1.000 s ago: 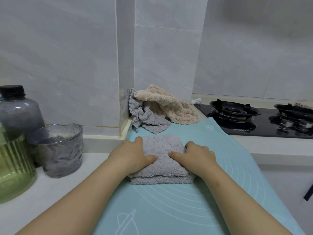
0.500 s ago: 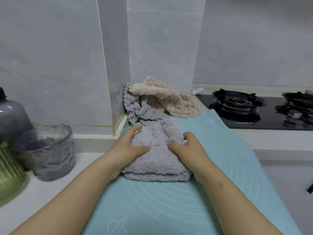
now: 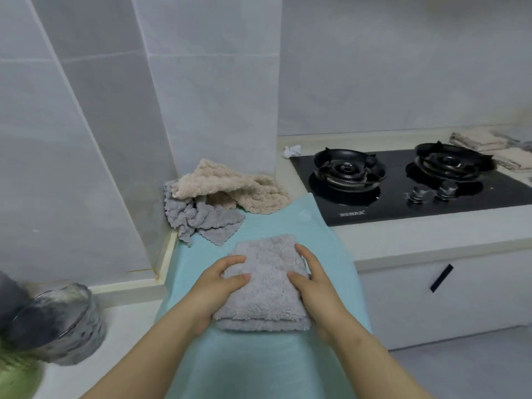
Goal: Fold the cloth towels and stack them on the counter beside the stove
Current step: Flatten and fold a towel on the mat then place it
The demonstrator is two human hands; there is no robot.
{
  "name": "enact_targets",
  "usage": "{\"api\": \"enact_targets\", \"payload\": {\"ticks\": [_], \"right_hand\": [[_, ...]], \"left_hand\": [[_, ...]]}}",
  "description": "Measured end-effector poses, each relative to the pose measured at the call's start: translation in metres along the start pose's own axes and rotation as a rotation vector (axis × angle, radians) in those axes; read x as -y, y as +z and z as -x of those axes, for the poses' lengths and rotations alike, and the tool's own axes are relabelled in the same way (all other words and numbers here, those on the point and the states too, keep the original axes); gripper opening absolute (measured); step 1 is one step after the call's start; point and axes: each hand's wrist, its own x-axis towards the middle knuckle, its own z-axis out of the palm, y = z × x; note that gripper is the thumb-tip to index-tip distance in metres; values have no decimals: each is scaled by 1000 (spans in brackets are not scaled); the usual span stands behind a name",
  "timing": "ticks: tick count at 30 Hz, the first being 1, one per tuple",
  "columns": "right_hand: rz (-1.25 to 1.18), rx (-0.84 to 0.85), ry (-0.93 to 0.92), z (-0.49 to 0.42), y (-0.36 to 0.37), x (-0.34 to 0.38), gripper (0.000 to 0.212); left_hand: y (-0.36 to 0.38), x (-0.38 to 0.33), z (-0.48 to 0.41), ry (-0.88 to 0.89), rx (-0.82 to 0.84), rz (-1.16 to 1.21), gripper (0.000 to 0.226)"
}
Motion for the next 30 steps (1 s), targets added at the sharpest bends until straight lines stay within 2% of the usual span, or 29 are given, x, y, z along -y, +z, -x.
{"api": "enact_targets", "payload": {"ticks": [5, 9, 18, 23, 30], "right_hand": [[-138, -44, 64, 28, -84, 49, 34], [-124, -126, 98, 52, -161, 66, 22], [-223, -364, 115, 85, -306, 75, 22], [-268, -454, 114, 72, -378, 75, 22], [-245, -546, 121, -8, -495, 91, 23]], "left_hand": [[76, -52, 1, 24, 88, 56, 30], [153, -88, 5, 28, 176, 117, 31], [316, -136, -3, 44, 369, 86, 30], [397, -157, -38, 59, 453, 88, 28], [505, -200, -128, 85, 503, 99, 25]]}}
